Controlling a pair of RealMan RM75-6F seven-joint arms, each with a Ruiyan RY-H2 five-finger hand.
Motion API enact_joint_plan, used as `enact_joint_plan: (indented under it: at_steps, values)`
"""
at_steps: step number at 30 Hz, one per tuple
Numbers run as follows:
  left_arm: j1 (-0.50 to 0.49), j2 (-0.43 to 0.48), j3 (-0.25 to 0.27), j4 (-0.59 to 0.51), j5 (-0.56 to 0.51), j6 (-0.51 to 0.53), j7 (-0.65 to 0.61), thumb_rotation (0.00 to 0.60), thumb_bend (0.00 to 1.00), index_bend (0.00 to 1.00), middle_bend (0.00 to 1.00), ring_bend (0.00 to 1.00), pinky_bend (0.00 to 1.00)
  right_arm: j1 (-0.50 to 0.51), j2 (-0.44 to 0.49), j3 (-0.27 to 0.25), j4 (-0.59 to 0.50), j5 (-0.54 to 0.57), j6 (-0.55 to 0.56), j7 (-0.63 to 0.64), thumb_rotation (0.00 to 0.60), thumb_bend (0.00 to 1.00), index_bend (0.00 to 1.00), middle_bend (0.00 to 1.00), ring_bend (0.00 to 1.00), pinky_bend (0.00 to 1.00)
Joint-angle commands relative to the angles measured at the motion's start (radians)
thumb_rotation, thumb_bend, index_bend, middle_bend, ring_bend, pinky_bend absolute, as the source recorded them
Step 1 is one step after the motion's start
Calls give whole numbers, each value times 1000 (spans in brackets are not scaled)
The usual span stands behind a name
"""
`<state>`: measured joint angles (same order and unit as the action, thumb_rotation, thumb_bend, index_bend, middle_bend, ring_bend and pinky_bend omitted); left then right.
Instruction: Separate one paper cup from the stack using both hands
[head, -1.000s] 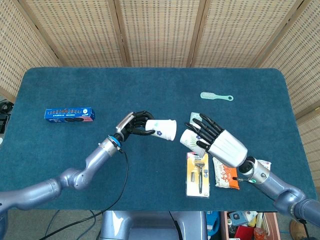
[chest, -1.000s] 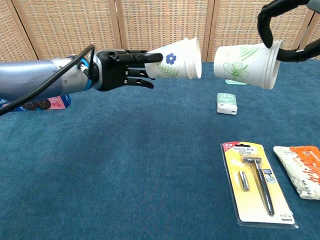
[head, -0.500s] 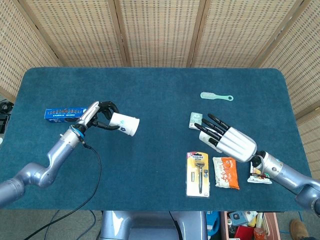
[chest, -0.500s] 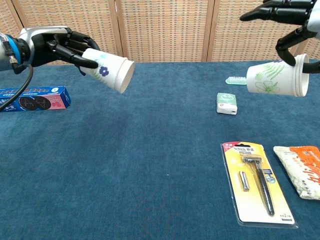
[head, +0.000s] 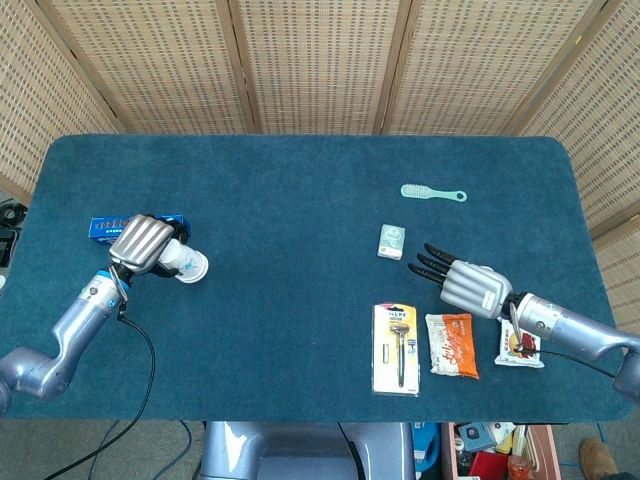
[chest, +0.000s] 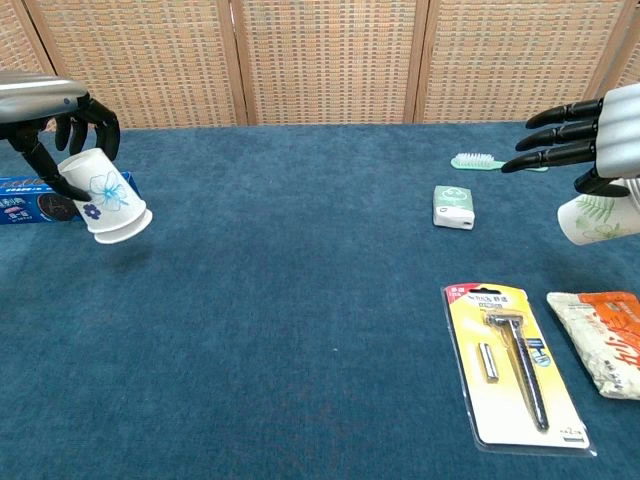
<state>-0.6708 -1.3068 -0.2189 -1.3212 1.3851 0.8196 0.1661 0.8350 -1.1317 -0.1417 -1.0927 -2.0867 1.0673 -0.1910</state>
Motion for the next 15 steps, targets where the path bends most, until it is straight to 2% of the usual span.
enact_joint_plan:
  at_steps: [1, 4, 7, 8, 11, 12, 15]
  values:
    - [29, -19, 48, -33, -40, 67, 145, 600, 120, 496, 484, 494, 476, 20, -14, -9, -4, 1, -32, -11, 600, 581, 705, 52, 36, 109]
    - [34, -40, 62, -34, -68, 69, 181, 600, 119, 496, 465, 471, 476, 32, -27, -12, -8, 3, -57, -25, 600, 580, 705, 53, 36, 110]
    - [32, -49, 72, -42, -97, 61, 208, 600, 120, 458, 369, 380, 446, 36, -39, -13, -7, 8, -62, -37, 600, 555, 645, 55, 36, 109]
    - [31, -49, 75, -47, -106, 58, 218, 600, 120, 400, 302, 326, 415, 36, -43, -12, -3, 9, -61, -43, 600, 479, 572, 51, 35, 109]
    - [30, -41, 78, -87, -181, 38, 277, 600, 119, 120, 71, 140, 298, 37, -57, -8, 10, 16, -66, -72, 600, 118, 270, 26, 11, 101]
    - [28, -36, 78, -104, -206, 33, 293, 600, 119, 43, 20, 80, 259, 35, -61, -4, 10, 23, -66, -79, 600, 37, 172, 15, 3, 91]
    - [26, -27, 76, -134, -237, 33, 309, 600, 119, 0, 0, 5, 191, 28, -67, 10, 7, 40, -55, -98, 600, 0, 44, 1, 0, 73]
